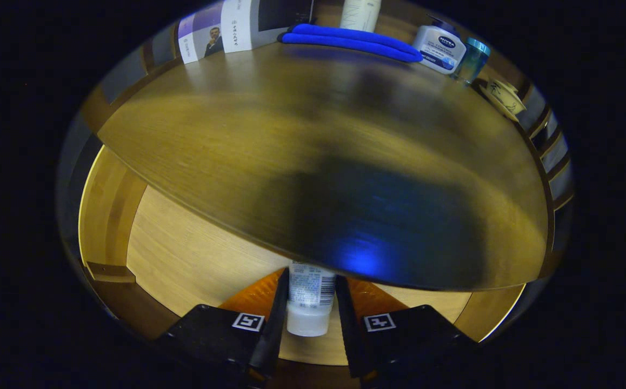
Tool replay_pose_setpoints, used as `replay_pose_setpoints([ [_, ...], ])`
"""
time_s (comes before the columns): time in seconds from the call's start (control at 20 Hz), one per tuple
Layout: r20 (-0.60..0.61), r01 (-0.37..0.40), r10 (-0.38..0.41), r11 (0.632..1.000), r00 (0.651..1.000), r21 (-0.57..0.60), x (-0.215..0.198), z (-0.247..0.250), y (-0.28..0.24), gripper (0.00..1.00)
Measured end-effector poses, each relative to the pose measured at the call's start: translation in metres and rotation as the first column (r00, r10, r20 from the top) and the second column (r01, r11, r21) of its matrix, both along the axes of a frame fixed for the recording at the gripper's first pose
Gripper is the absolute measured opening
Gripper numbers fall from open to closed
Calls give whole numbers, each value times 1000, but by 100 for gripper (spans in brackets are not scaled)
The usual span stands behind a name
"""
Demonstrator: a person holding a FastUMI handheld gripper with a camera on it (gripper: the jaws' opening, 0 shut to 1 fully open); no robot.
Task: Pull open the drawer, take out the items inside it, and place them on the countertop above the cabinet.
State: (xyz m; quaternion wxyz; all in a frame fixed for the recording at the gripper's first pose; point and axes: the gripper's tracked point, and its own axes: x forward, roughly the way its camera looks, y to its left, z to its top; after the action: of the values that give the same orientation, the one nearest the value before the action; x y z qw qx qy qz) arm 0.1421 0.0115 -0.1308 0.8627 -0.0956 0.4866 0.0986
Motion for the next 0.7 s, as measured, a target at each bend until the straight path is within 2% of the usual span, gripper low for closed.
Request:
replay_pose_setpoints([
  [0.1, -16, -14, 14, 999, 1000, 36, -6, -2, 4, 42],
  [0.3, -23, -66, 67, 996, 997, 65, -20, 4, 12, 42],
  [0.7, 61, -227, 221, 968, 973, 106, -69, 51, 25, 42],
])
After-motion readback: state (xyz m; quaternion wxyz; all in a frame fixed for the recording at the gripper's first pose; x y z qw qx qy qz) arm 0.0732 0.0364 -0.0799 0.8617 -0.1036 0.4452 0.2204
